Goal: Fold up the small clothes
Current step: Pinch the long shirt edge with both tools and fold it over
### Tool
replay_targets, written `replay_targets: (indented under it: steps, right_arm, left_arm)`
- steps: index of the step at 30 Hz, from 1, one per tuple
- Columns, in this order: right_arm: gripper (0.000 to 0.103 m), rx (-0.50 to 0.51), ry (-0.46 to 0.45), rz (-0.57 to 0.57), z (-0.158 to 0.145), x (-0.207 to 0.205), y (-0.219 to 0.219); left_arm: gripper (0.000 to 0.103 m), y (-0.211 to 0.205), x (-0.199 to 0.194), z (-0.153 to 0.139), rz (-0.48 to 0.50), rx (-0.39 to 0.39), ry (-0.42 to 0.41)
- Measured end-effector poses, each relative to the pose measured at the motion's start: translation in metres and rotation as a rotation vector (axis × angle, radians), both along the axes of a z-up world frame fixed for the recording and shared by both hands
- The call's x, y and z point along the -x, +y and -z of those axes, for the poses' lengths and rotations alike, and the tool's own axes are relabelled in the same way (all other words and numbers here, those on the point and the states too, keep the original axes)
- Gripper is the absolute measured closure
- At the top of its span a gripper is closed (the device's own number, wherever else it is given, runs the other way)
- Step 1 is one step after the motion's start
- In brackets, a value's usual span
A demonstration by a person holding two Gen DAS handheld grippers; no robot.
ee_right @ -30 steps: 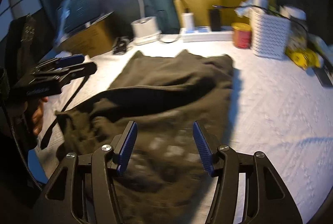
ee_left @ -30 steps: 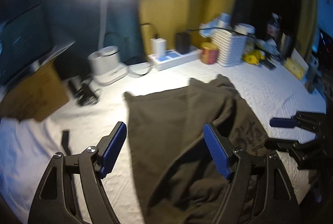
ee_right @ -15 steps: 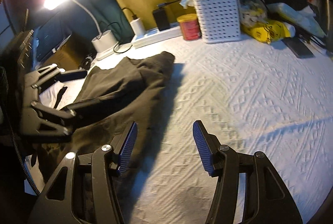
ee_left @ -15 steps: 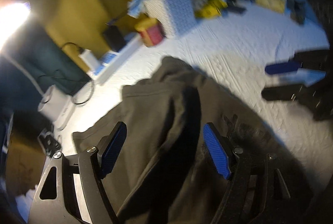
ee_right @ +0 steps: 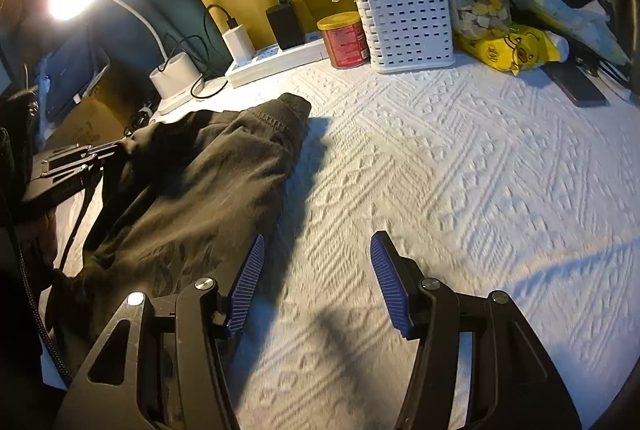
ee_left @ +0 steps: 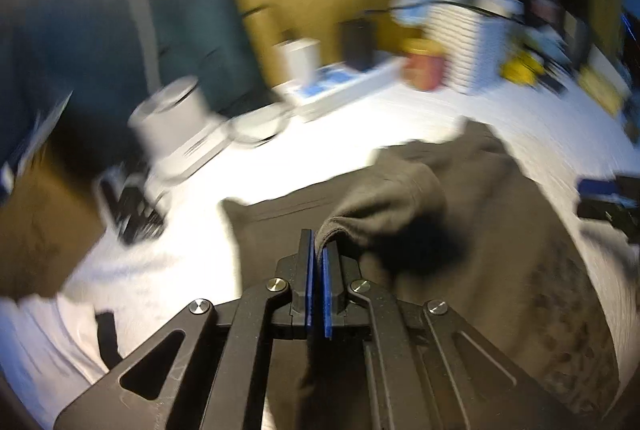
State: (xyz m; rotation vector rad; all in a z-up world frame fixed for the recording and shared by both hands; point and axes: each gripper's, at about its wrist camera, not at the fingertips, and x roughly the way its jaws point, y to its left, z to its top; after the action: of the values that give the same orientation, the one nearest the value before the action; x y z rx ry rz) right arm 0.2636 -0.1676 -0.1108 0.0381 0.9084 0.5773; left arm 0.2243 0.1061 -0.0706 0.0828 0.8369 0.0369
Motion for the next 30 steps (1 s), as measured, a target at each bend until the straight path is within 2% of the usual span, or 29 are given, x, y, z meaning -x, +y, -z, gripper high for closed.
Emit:
replay_targets:
  steps: [3, 6, 9, 14, 16, 17, 18, 20, 21, 25, 26, 27, 28, 30]
  right_arm:
    - [0.044, 0.006, -0.008, -0.003, -0.002, -0.005, 0.008]
    - [0.044, 0.012, -0.017, -0.011, -0.001, -0.013, 0.018]
    - [0.044, 0.033, -0.009, 0.008, 0.004, -0.024, 0.026]
    - [0.044, 0.022, -0.023, 0.031, -0.003, -0.043, 0.035]
    - [0.044, 0.017, -0.042, 0.040, -0.007, -0.051, 0.037]
    - [0.044, 0.012, -0.050, 0.044, -0.009, -0.054, 0.037]
    - [0.044, -0.002, -0.050, 0.047, -0.010, -0.060, 0.037]
    - [0.045, -0.028, -0.036, 0.051, -0.010, -0.067, 0.035]
    - [0.048, -0.045, -0.028, 0.051, -0.010, -0.070, 0.034]
    - [0.054, -0.094, 0.038, 0.025, 0.000, -0.080, 0.037]
    - [0.056, -0.102, 0.058, 0.018, 0.004, -0.083, 0.039]
    - [0.061, -0.114, 0.079, 0.009, 0.008, -0.085, 0.041]
    - [0.068, -0.131, 0.102, -0.002, 0.012, -0.086, 0.044]
    - [0.078, -0.170, 0.139, -0.007, 0.018, -0.092, 0.047]
  left_arm:
    - [0.101, 0.032, -0.002, 0.010, -0.064, 0.054, 0.000]
    - [0.101, 0.049, 0.000, 0.013, -0.098, 0.069, -0.011]
    - [0.101, 0.056, 0.005, 0.008, -0.087, 0.126, -0.048]
    - [0.098, 0.046, 0.006, 0.000, -0.041, 0.161, -0.085]
    - [0.071, 0.039, 0.004, 0.000, 0.002, 0.187, -0.084]
    - [0.042, 0.036, 0.001, 0.002, 0.022, 0.200, -0.082]
    - [0.030, 0.033, -0.001, 0.003, 0.038, 0.219, -0.081]
    - [0.030, 0.029, -0.007, 0.008, 0.066, 0.263, -0.059]
    - [0.030, 0.026, -0.010, 0.011, 0.082, 0.271, -0.049]
    - [0.030, 0.013, -0.024, 0.024, 0.143, 0.248, 0.000]
    - [0.036, 0.009, -0.025, 0.027, 0.163, 0.245, 0.005]
    - [0.053, 0.007, -0.025, 0.029, 0.180, 0.241, 0.010]
    - [0.062, 0.003, -0.026, 0.032, 0.194, 0.228, 0.021]
    - [0.092, -0.001, -0.028, 0.038, 0.215, 0.210, 0.041]
